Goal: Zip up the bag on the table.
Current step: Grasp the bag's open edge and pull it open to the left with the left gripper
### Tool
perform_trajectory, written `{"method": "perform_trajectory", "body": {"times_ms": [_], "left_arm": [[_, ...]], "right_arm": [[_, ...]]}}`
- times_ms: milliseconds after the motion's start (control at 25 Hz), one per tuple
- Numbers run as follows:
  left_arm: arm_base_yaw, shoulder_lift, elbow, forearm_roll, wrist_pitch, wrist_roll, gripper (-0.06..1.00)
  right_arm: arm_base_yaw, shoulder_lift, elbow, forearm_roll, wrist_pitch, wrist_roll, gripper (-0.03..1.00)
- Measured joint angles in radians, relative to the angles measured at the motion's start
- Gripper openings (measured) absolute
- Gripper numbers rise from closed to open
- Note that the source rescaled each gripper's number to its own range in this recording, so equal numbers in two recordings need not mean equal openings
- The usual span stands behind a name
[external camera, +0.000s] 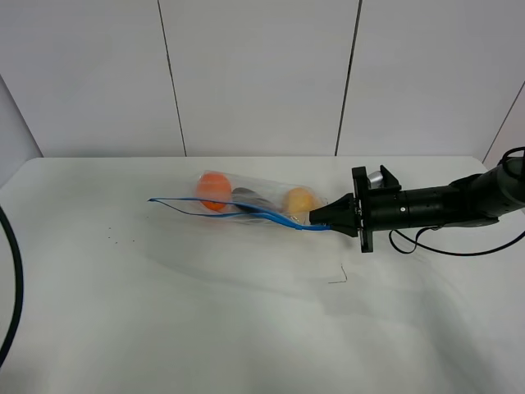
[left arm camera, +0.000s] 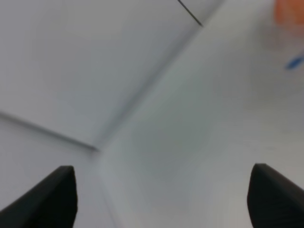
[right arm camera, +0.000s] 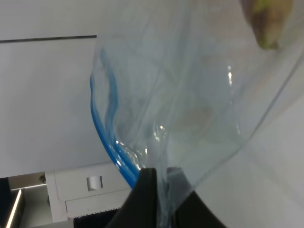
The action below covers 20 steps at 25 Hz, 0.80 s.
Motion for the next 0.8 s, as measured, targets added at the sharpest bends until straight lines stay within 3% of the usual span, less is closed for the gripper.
{"method": "perform_trajectory", "body": {"times_ms": [320, 680, 800], "left_arm": [[-0.032, 0.184, 0.000, 0.001, -0.520, 0.259, 1.00], [-0.328, 0.355, 0.065, 0.001, -0.783, 0.389, 1.00], [-0.448, 0.409, 0.101, -0.007, -0.819, 0.392, 1.00]], "right_arm": [[0.000, 0.000, 0.000, 0.000, 0.000, 0.001, 0.00], [0.000, 0.000, 0.000, 0.000, 0.000, 0.001, 0.00], [0.000, 0.000, 0.000, 0.000, 0.000, 0.001, 0.00]]}}
